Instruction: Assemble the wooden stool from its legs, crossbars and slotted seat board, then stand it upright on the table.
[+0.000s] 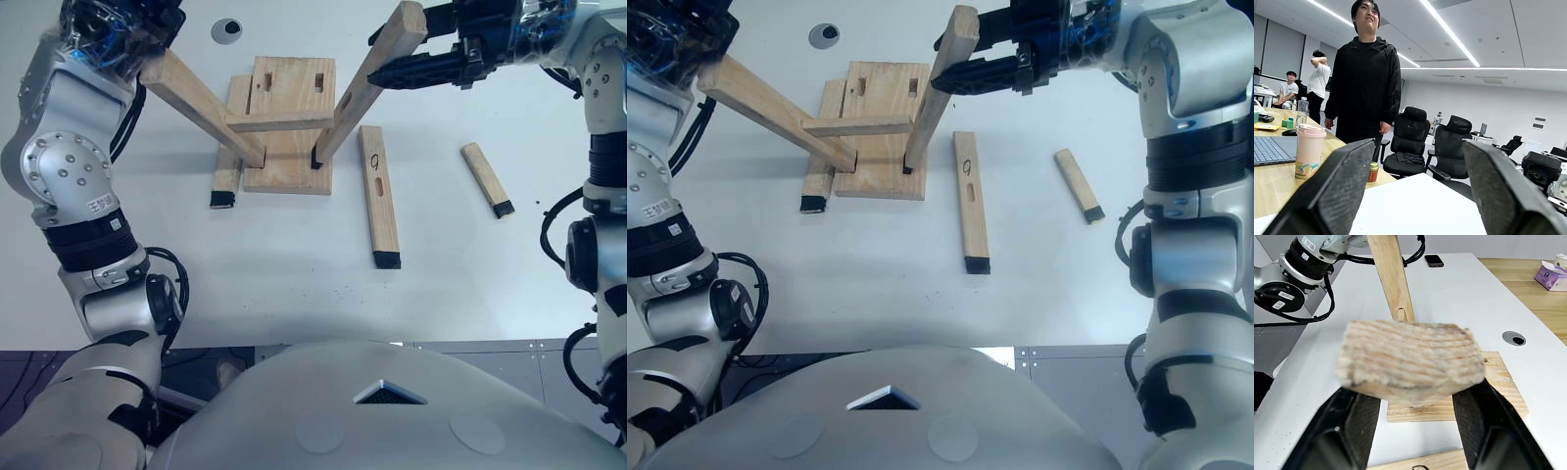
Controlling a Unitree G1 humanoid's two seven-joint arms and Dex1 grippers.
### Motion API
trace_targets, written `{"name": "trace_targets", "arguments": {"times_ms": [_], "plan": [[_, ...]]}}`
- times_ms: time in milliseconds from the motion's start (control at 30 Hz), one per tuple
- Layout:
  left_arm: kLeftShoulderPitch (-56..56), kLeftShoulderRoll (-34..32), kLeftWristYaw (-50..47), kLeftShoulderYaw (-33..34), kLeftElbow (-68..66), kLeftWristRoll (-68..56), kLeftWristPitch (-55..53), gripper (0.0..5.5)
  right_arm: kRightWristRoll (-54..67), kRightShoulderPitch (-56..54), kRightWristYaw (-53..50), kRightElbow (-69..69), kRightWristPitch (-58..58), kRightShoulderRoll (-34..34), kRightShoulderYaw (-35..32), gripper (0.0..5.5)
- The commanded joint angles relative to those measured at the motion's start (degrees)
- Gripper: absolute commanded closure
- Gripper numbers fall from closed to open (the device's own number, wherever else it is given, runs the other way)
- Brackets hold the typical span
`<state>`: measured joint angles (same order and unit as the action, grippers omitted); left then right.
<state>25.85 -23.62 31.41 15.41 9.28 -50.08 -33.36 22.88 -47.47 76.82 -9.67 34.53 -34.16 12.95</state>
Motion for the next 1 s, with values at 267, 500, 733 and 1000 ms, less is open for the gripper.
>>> {"name": "trace_targets", "arguments": {"times_ms": [267, 500, 733, 1000], "plan": [[-2.80, 0.40, -2.01, -5.19, 0.28, 5.78, -1.23, 2.27, -1.72, -3.19, -3.41, 10.73, 7.78, 1.70, 6.25, 3.48], [-2.60, -0.33, -2.73, -7.97, -0.39, 9.42, -2.35, 2.27, -3.22, -3.22, -3.47, 11.17, 7.97, 2.42, 8.82, 3.48], [-2.08, 0.67, -3.45, -10.48, -1.89, 12.78, -2.23, 2.27, -4.19, -3.69, -2.37, 12.63, 6.72, 2.01, 11.33, 3.48], [0.02, 0.13, -4.32, -11.55, -3.35, 16.35, -2.54, 2.27, -5.85, -4.27, -4.24, 9.33, 5.94, 4.56, 12.38, 3.48]]}}
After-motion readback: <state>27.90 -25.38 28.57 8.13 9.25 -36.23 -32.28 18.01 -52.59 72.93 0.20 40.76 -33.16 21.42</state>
